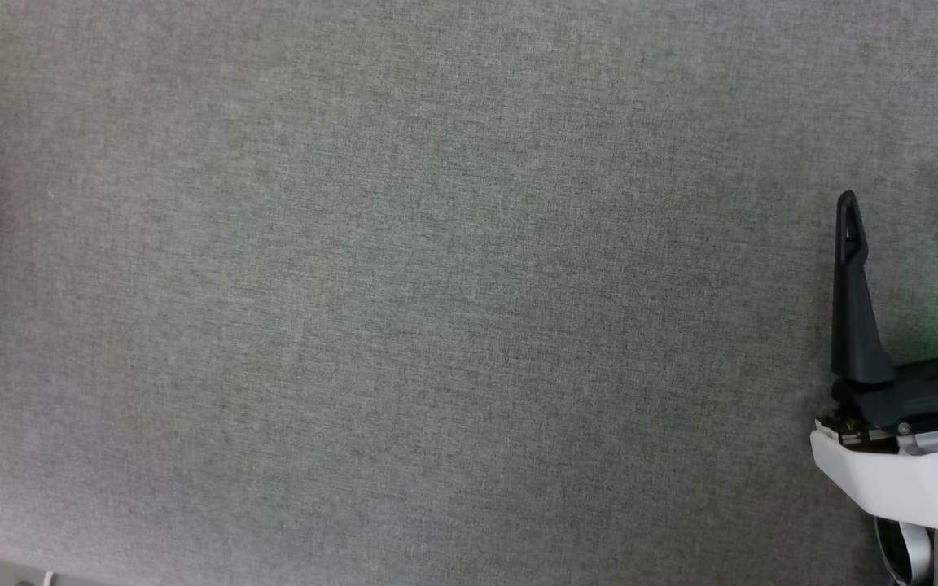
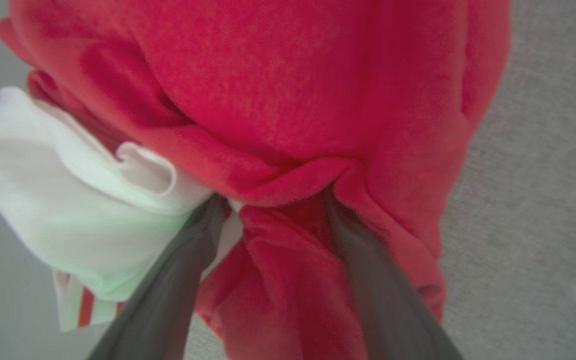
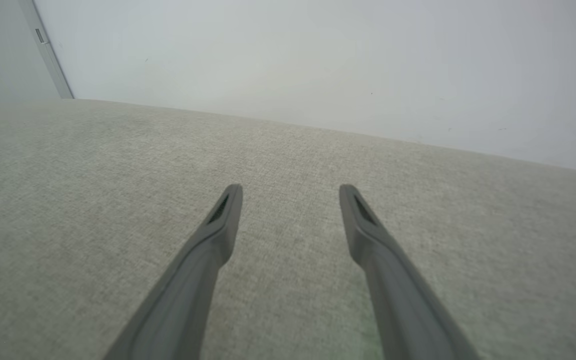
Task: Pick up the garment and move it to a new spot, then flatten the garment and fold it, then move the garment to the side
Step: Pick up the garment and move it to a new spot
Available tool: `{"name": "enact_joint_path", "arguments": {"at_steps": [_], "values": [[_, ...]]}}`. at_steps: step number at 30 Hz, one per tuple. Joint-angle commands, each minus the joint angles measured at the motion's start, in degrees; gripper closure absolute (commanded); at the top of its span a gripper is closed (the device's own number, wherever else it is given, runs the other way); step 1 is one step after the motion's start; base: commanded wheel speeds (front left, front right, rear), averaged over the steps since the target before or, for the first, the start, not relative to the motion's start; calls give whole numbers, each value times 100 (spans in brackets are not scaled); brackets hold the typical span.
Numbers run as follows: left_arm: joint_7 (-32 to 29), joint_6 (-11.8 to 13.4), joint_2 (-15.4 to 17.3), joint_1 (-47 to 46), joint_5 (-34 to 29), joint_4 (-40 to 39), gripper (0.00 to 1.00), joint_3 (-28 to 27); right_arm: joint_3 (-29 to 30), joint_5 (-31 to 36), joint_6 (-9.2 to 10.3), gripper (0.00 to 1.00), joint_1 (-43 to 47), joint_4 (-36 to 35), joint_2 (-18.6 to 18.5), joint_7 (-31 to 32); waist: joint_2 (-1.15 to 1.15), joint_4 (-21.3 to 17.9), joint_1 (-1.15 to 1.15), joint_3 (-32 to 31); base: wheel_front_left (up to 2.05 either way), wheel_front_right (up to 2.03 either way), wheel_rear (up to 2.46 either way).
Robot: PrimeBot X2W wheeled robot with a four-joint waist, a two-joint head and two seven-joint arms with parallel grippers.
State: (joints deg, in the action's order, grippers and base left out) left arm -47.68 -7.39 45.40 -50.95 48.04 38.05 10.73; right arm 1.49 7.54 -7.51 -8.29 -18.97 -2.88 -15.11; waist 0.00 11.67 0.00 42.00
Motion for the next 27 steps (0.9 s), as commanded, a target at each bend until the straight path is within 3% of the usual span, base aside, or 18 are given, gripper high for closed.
{"name": "enact_joint_path", "arguments": {"at_steps": [1, 2, 3, 11, 17, 21, 27], "values": [[-86, 1, -341, 275, 2, 207, 0, 285, 33, 30, 4, 0, -80, 58, 1, -7, 0, 15, 0, 8, 0, 0, 0], [-77, 1, -336, 266, 10, 223, 53, 339, 42, 35, 4, 0, -84, 69, 1, -7, 0, 23, 0, 5, 0, 0, 0], [-64, 1, -318, 255, 30, 234, 100, 381, 46, 46, 4, 0, -86, 88, 1, -5, 0, 32, 0, -7, 0, 0, 0], [180, 1, 174, 13, 124, 66, 100, 524, -35, -32, 4, 0, -15, 258, 1, -9, 0, 63, 0, -389, 0, 0, 0], [452, 0, 577, -135, 85, -450, 100, 697, -98, -268, 4, 0, 109, 484, 1, -11, 0, 12, 0, -1021, 0, 0, 0], [380, 1, 880, -279, -10, -966, 100, 939, -147, -392, 4, 0, 231, 619, 1, -11, 0, -37, 0, -1463, 0, 0, 0], [50, 1, 1050, -669, -164, -1810, 100, 1358, -203, -640, 4, 0, 434, 818, 2, -11, 0, -167, 0, -2079, 0, 0, 0]]}}
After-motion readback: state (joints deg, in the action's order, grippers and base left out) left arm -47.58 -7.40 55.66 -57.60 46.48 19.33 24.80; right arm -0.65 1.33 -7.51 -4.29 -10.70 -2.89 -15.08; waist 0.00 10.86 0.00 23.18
